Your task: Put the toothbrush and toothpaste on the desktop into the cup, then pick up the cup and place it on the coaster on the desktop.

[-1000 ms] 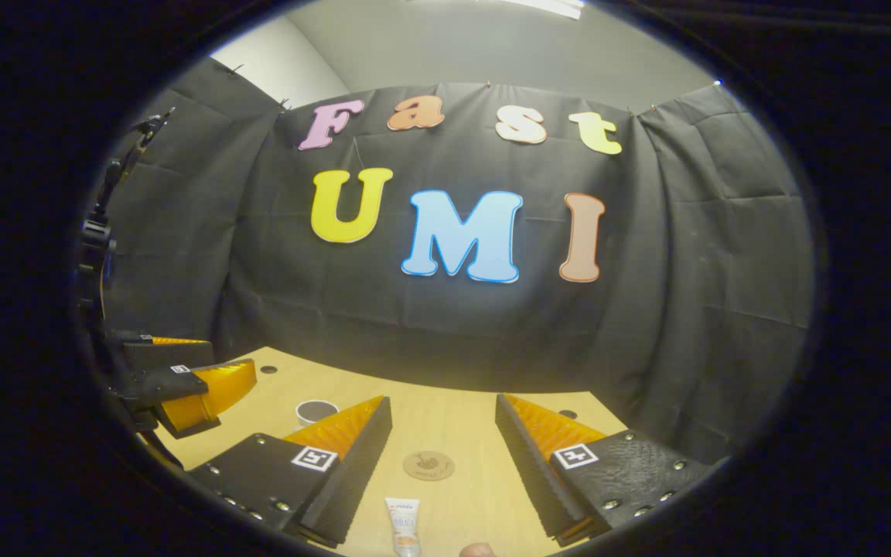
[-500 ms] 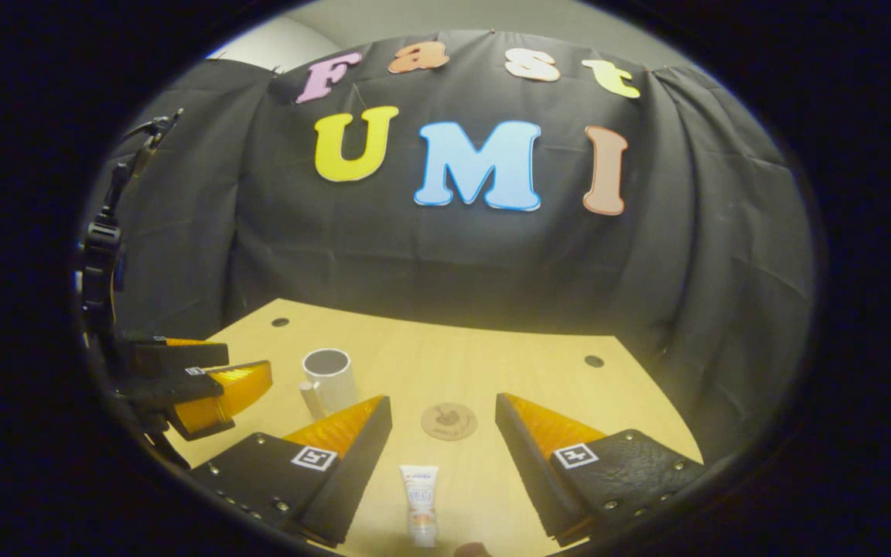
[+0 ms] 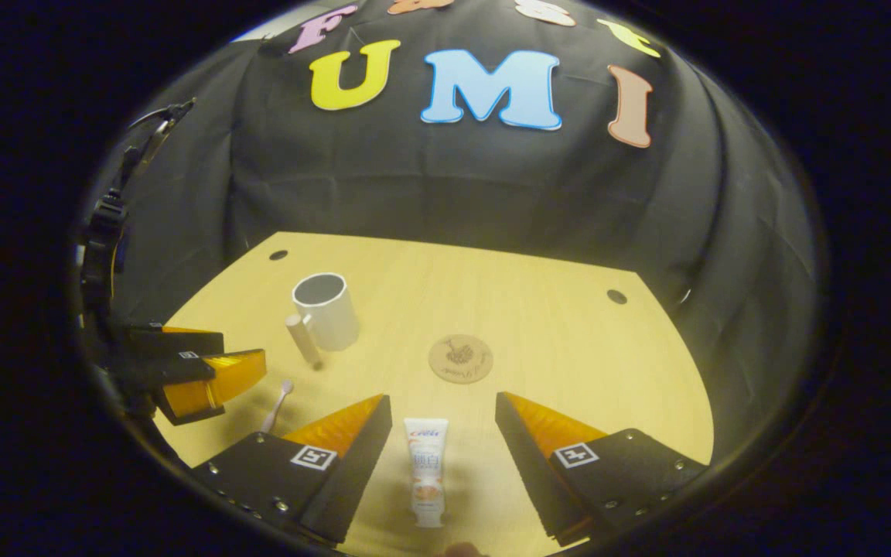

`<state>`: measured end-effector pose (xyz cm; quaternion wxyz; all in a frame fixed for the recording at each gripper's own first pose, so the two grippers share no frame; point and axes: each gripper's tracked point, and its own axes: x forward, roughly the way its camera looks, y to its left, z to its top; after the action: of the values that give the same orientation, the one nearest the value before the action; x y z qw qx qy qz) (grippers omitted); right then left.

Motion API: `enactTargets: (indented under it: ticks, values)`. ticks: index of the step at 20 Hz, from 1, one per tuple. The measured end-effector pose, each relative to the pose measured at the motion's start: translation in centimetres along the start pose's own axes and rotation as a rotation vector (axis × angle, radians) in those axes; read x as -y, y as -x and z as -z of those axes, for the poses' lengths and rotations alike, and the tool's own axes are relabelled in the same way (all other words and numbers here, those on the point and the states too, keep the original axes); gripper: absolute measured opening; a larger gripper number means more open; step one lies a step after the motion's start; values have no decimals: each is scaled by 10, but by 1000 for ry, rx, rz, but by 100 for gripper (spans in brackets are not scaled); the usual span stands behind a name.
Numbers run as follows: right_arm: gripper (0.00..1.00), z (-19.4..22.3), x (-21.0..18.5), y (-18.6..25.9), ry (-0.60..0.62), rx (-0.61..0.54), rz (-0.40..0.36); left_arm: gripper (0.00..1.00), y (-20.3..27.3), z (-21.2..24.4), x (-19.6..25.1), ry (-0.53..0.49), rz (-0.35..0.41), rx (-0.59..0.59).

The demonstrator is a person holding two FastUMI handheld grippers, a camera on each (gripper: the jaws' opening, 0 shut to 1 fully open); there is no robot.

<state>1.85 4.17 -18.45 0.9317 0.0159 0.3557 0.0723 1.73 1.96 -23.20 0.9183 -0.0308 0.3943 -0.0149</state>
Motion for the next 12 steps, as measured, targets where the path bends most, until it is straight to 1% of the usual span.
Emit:
enactTargets:
  ticks: [6,9,12]
  values:
    - [87,31,-4,-21,-19,-157,-32,91,-22,39,-11,-4,-23,-191]
    - [87,44,-6,-31,-37,-235,-43,92,-25,57,-13,20,-14,-277]
    - [87,57,-8,-38,-46,-302,-61,92,-29,77,-18,20,-14,-368]
